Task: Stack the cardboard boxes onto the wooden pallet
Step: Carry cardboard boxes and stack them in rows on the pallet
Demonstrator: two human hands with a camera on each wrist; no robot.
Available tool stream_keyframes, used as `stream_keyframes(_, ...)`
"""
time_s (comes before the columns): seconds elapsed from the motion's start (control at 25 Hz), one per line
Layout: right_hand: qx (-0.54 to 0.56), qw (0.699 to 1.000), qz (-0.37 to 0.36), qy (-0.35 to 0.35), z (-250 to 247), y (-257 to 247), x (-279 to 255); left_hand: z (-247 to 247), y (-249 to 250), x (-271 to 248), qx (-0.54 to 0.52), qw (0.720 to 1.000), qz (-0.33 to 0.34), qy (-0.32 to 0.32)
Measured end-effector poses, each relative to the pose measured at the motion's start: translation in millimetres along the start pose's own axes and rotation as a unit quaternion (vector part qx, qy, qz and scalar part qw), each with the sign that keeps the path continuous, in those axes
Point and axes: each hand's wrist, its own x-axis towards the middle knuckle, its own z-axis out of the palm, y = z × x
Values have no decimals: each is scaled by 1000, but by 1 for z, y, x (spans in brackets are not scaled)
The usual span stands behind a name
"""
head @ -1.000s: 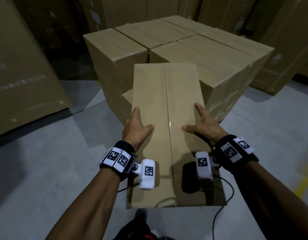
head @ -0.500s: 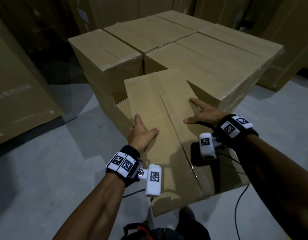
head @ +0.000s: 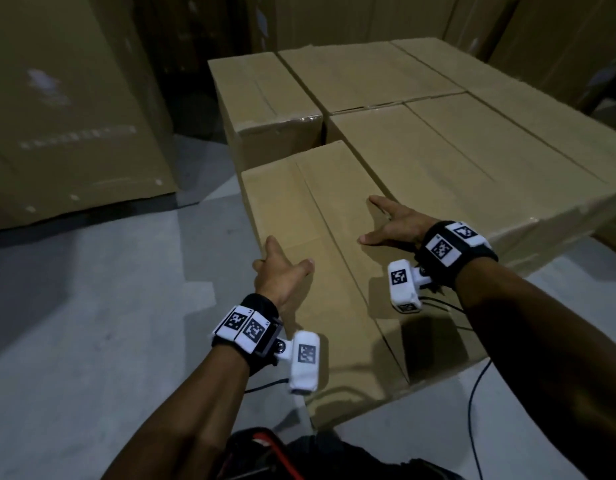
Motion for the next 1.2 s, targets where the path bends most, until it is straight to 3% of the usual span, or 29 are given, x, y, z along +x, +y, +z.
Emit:
stream_keyframes(0.32, -34, 999, -34, -17, -10, 11, 30, 23, 9, 0, -6, 998, -21, 63)
stream_keyframes(0.56, -68, 997, -33, 13, -3, 16, 39, 30, 4, 7, -13, 996, -21, 88)
stream_keyframes(0.84, -283, 956, -4, 75, 4, 20, 20, 37, 6, 19, -36, 999, -18, 29)
stream_keyframes(1.2, -327, 941, 10, 90, 8, 50, -17, 48, 12, 31, -51, 998, 4, 21)
